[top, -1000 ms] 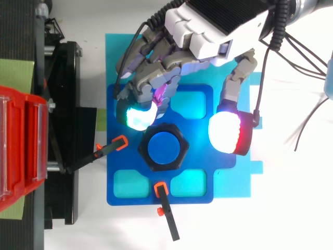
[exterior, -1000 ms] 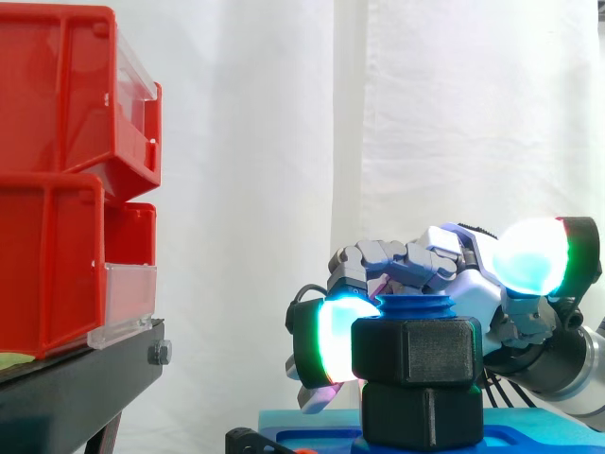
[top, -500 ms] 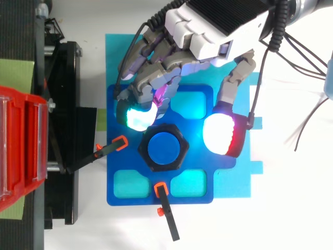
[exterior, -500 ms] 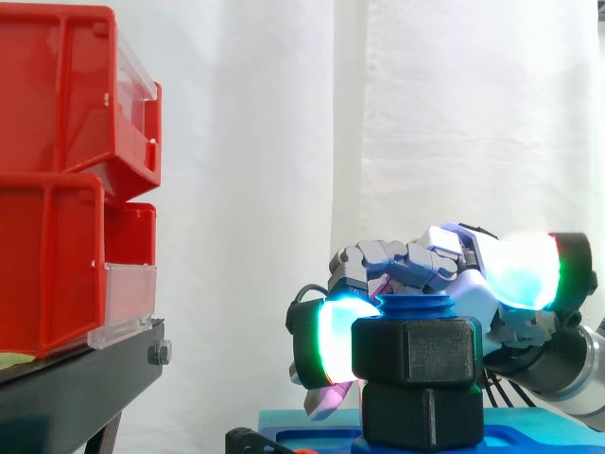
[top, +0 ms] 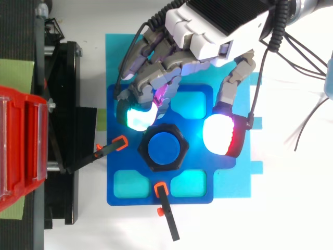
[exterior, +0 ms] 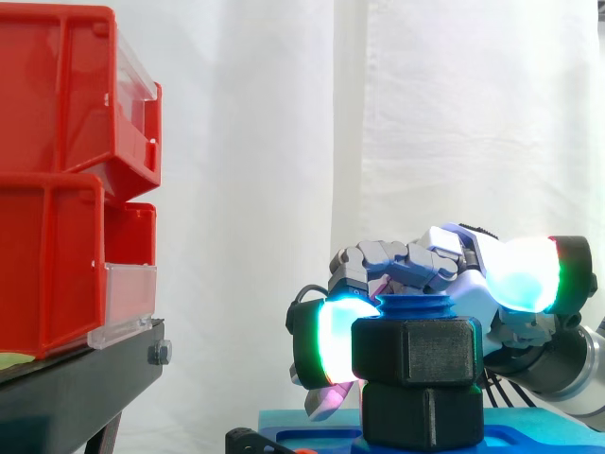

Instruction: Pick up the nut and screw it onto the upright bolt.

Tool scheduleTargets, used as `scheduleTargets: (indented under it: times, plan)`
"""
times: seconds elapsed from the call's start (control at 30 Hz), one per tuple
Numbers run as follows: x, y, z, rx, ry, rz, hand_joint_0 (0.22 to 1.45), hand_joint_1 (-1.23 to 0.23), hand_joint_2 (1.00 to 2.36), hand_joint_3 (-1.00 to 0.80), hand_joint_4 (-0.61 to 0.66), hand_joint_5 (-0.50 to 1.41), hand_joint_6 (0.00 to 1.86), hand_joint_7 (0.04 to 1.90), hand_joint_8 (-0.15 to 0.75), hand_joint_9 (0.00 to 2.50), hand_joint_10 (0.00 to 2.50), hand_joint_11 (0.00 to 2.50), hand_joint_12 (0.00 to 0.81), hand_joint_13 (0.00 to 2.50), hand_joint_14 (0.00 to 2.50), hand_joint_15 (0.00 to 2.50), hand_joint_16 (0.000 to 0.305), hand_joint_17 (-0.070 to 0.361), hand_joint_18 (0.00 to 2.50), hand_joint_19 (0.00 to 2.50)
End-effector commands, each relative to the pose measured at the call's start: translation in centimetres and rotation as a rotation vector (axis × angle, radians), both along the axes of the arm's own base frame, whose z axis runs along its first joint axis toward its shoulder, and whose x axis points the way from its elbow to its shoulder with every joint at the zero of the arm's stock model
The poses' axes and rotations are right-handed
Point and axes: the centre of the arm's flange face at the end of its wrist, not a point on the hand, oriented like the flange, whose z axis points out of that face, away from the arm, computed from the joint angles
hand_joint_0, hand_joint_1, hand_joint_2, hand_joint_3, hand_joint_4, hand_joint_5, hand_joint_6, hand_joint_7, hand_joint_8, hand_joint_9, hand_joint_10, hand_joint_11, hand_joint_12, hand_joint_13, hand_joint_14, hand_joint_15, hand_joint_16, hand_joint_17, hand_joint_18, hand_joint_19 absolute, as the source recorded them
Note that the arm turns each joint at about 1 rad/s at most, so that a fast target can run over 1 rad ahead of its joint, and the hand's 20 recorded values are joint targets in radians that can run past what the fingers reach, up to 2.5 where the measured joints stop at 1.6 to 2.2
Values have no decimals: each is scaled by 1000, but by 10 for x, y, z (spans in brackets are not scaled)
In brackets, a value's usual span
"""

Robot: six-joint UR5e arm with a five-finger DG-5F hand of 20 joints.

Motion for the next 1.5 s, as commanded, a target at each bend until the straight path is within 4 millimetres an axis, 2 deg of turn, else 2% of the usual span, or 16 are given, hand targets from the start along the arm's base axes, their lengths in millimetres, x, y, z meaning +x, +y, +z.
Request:
scheduleTargets:
  times: [0.0,0.2,0.97,1.47]
  plan:
    - [0,1,0,-2,0,4,472,-338,1000,-500,93,5,748,1100,278,1344,5,158,277,911,6,153,33,75,690,266]
    - [-1,2,-2,-9,3,16,475,-405,1000,-500,96,0,752,1109,276,1331,6,157,281,910,6,152,33,75,688,265]
    - [-2,2,-2,-14,14,27,467,-384,1000,-500,135,-1,689,1163,276,1293,4,147,289,855,5,121,34,76,652,254]
    - [-2,1,-4,-12,18,26,482,-471,1000,-500,139,-10,707,1173,269,1283,5,163,281,847,5,127,33,74,639,260]
